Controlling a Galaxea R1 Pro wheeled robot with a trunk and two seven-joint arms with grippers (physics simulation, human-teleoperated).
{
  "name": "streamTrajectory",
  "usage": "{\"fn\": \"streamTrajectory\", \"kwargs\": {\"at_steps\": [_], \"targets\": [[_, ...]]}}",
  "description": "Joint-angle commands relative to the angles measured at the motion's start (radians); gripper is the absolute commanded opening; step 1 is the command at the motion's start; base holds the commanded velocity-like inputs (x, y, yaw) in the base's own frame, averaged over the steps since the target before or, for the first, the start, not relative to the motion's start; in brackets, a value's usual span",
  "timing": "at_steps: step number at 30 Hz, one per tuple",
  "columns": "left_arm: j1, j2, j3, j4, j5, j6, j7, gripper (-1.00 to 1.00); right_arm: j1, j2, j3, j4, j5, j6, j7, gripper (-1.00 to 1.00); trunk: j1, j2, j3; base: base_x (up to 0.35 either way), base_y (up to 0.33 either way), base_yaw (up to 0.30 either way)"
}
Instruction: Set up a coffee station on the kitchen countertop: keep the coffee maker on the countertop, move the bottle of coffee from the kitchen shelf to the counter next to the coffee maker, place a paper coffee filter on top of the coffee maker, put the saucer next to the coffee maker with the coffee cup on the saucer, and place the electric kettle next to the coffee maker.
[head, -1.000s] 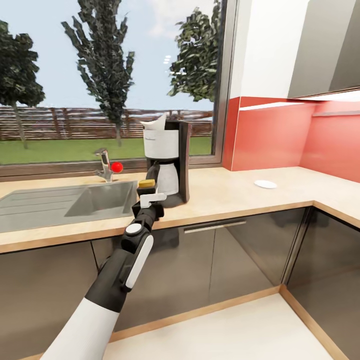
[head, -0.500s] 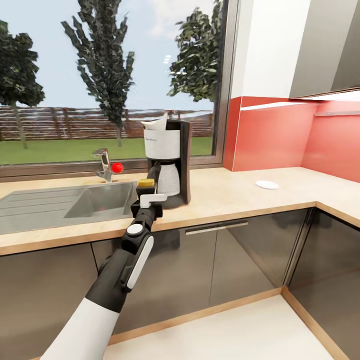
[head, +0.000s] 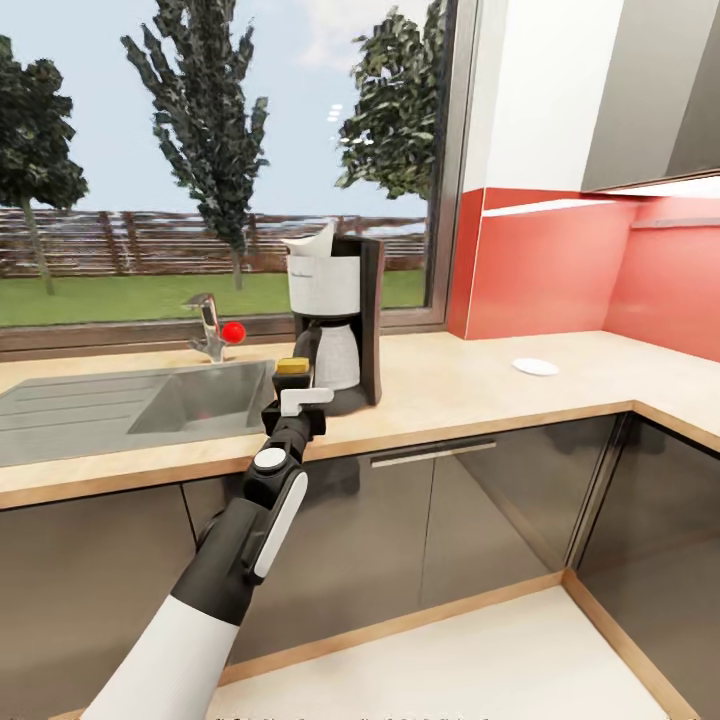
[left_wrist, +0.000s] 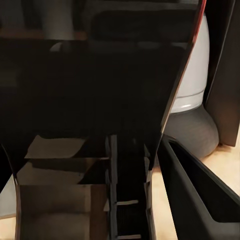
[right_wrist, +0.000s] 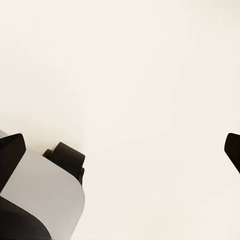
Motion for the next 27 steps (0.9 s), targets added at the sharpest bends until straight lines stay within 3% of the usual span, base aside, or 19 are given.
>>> {"fn": "streamTrajectory", "kwargs": {"at_steps": [1, 20, 27], "targets": [[-0.001, 0.0, -0.002, -0.001, 0.008, 0.004, 0.009, -1.0, -0.001, 0.0, 0.001, 0.001, 0.001, -0.003, 0.0, 1.0, 0.0, -0.001, -0.002, 0.0, 0.0, 0.0], [-0.001, 0.0, -0.002, 0.001, 0.008, 0.004, 0.009, -1.0, -0.001, 0.0, 0.001, 0.001, 0.001, -0.003, 0.0, 1.0, 0.0, -0.001, -0.012, 0.0, 0.0, 0.0], [-0.001, 0.0, -0.002, -0.001, 0.009, 0.004, 0.009, -1.0, -0.001, 0.0, 0.001, 0.001, 0.001, -0.003, 0.0, 1.0, 0.011, -0.022, -0.022, 0.0, 0.0, 0.0]]}}
